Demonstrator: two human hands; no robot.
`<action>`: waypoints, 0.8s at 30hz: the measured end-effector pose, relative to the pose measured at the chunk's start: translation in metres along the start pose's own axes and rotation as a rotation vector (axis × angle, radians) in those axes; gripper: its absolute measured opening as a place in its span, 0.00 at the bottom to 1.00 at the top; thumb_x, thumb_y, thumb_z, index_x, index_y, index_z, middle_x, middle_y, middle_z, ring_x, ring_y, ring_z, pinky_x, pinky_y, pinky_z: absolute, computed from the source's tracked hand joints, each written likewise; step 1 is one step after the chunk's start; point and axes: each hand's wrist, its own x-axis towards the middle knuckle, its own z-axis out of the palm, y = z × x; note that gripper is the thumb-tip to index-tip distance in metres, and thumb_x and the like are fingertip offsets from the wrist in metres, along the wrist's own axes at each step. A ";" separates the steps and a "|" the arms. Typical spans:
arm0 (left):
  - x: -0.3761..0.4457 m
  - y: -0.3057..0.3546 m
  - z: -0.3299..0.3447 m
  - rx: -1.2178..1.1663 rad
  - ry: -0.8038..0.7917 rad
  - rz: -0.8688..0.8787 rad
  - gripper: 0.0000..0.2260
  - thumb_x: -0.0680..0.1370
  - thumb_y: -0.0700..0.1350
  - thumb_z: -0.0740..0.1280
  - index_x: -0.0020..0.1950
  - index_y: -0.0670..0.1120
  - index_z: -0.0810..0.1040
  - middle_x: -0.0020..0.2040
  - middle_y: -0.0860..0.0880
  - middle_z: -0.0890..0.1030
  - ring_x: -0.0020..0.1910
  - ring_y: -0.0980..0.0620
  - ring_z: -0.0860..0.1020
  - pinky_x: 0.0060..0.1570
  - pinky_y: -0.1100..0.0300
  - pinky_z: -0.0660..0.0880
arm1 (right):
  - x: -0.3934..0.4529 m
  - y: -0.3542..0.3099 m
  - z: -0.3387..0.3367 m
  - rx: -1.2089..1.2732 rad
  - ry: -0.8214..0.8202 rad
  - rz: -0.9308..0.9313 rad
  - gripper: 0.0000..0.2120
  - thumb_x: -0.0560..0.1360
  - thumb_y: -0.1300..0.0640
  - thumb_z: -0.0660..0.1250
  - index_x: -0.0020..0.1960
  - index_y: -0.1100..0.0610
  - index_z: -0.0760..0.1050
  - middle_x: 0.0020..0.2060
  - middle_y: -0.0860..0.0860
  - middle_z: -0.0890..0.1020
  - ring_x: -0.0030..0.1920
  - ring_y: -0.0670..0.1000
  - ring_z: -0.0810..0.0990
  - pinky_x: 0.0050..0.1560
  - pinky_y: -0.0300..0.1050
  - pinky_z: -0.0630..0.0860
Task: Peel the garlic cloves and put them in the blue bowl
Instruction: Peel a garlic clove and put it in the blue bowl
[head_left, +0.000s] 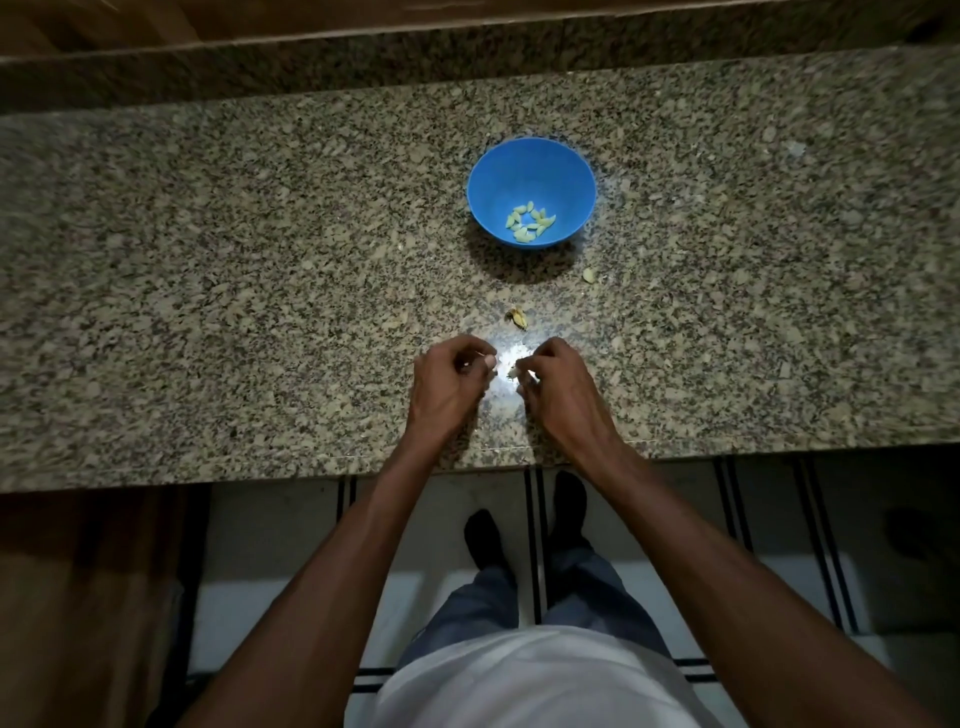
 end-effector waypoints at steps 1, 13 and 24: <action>0.001 -0.001 0.000 -0.020 -0.018 -0.004 0.03 0.80 0.42 0.72 0.51 0.46 0.86 0.42 0.54 0.86 0.38 0.63 0.83 0.38 0.70 0.77 | 0.001 -0.001 0.001 -0.018 0.015 -0.015 0.04 0.79 0.67 0.70 0.53 0.65 0.83 0.49 0.55 0.76 0.44 0.51 0.76 0.40 0.42 0.77; 0.003 -0.007 -0.015 0.115 -0.008 0.066 0.13 0.79 0.35 0.73 0.63 0.42 0.84 0.56 0.47 0.86 0.47 0.63 0.81 0.47 0.77 0.76 | 0.004 0.000 0.000 -0.024 0.005 -0.037 0.06 0.74 0.72 0.72 0.48 0.64 0.83 0.45 0.57 0.80 0.42 0.55 0.79 0.38 0.45 0.79; -0.001 -0.022 0.008 0.497 -0.105 0.397 0.04 0.78 0.35 0.72 0.50 0.41 0.85 0.47 0.46 0.78 0.46 0.48 0.76 0.42 0.48 0.79 | -0.015 -0.017 0.017 -0.153 -0.019 -0.152 0.03 0.77 0.67 0.70 0.45 0.62 0.81 0.44 0.53 0.76 0.44 0.53 0.72 0.35 0.49 0.72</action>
